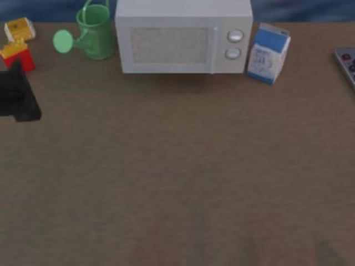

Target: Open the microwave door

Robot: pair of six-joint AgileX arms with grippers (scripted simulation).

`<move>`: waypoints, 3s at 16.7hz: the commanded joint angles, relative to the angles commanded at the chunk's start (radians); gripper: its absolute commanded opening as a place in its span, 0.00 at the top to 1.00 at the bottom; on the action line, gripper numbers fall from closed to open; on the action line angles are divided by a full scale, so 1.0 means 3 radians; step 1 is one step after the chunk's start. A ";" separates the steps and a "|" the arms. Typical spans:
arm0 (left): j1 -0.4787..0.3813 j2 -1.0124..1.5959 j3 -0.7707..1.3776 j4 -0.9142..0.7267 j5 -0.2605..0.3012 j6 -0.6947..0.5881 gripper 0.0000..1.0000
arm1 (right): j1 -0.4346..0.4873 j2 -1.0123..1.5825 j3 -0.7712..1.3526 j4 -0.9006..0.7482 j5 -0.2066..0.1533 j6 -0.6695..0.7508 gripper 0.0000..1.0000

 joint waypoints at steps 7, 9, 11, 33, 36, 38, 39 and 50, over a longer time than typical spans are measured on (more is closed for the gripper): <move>-0.0968 0.2507 0.1920 -0.0052 -0.0840 -0.0560 0.00 | 0.0000 0.0000 0.0000 0.0000 0.0000 0.0000 0.00; -0.1213 0.3139 0.2388 -0.0084 -0.1056 -0.0696 0.00 | 0.0000 0.0000 0.0000 0.0000 0.0000 0.0000 0.00; -0.1429 0.3680 0.2786 -0.0125 -0.1249 -0.0809 0.00 | 0.0000 0.0000 0.0000 0.0000 0.0000 0.0000 0.00; -0.1482 0.5410 0.4215 -0.0049 -0.1305 -0.0731 0.00 | 0.0000 0.0000 0.0000 0.0000 0.0000 0.0000 0.00; -0.1482 0.5411 0.4216 -0.0048 -0.1304 -0.0730 0.00 | 0.0000 0.0000 0.0000 0.0000 0.0000 0.0000 0.00; -0.1482 0.5411 0.4216 -0.0048 -0.1304 -0.0730 0.15 | 0.0000 0.0000 0.0000 0.0000 0.0000 0.0000 0.00; -0.1482 0.5411 0.4216 -0.0048 -0.1304 -0.0730 0.23 | 0.0000 0.0000 0.0000 0.0000 0.0000 0.0000 0.00; -0.1482 0.5411 0.4216 -0.0048 -0.1304 -0.0730 1.00 | 0.0000 0.0000 0.0000 0.0000 0.0000 0.0000 0.00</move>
